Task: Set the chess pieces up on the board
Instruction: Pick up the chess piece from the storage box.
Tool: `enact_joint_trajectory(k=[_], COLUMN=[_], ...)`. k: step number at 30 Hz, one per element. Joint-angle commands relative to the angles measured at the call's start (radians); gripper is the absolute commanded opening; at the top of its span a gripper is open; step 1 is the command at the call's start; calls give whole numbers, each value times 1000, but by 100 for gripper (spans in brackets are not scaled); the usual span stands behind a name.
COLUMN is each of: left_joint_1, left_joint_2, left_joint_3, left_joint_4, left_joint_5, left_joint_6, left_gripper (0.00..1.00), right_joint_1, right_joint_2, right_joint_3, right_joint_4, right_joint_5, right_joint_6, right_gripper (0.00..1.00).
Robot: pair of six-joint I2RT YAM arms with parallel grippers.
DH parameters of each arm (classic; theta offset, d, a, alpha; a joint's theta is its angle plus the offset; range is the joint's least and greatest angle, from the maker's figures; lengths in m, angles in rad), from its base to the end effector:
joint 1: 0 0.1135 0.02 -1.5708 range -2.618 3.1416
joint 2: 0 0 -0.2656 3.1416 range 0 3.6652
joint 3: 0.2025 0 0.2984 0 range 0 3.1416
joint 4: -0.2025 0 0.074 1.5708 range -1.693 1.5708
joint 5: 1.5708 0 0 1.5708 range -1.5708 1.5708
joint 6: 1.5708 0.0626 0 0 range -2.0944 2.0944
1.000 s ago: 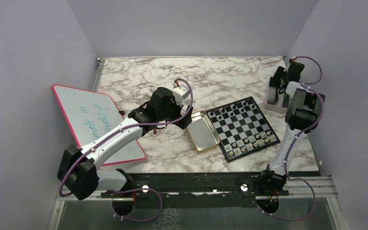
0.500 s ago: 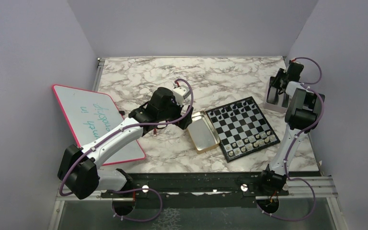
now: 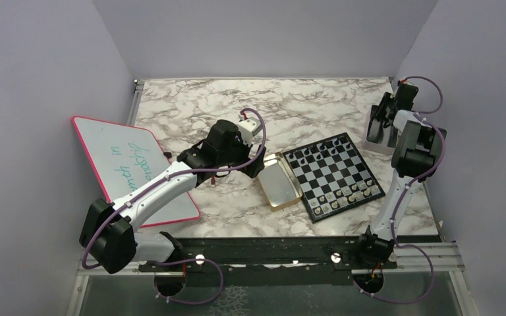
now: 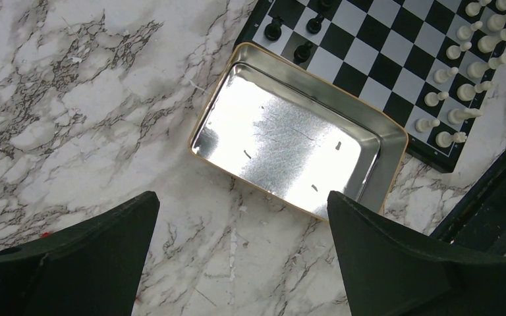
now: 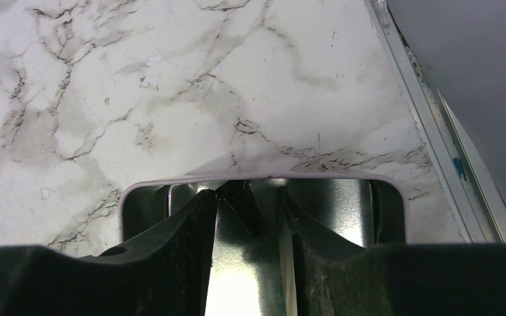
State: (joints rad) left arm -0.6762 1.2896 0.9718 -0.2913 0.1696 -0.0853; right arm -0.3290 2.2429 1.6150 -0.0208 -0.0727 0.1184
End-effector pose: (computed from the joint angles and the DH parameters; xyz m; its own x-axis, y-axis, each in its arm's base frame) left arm 0.2695 -0.2298 0.2567 -0.5064 0.2986 -0.8090 0.6842 0.7101 -0.1661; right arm 0.5370 -0.1785 0.1158 -0.5361 0.3075 -0.7861 0.3331 0.9328 0.1377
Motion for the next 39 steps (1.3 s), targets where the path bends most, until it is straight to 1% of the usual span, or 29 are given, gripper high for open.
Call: enact_joint_trajectory(k=[1,6,10,17,22,26,30,33,39], left_joint_1=[-1,0,-1,0,-1,-1,-1,0,-1], left_joint_2=[12,7,6,-2,-8,-13,-25,-27,-34], left_joint_3=[10,8,8,7,6,7,4,2,4], left_joint_4=[24,24,24,24,24,25,27,28,37], left_joint_5=[33,32,34,32,30,32,28,28,18], left_joint_6=[-3,-2,-2,-2,1,1,2,0,-14], left_gripper=[99,99,99,99,99,99,99,99,99], right_joint_1=[-5,-5,-5,-5,-4,-4,-1,4,12], right_joint_2=[40,55,45,11,-39,-104,-156,-205,-334], right_joint_3=[37,56,43,13,-7,-40,-69,-94,-106], right_joint_4=[-29,-44,-46,-59,-76,-105,-154,-178,-323], right_joint_5=[-14,-33,-38,-36,-32,-5,-24,-6,21], right_joint_6=[-15,-23,-29,-16,-4,18,35,52,104], right_gripper=[43,43,36,18,12,10,9,9,9])
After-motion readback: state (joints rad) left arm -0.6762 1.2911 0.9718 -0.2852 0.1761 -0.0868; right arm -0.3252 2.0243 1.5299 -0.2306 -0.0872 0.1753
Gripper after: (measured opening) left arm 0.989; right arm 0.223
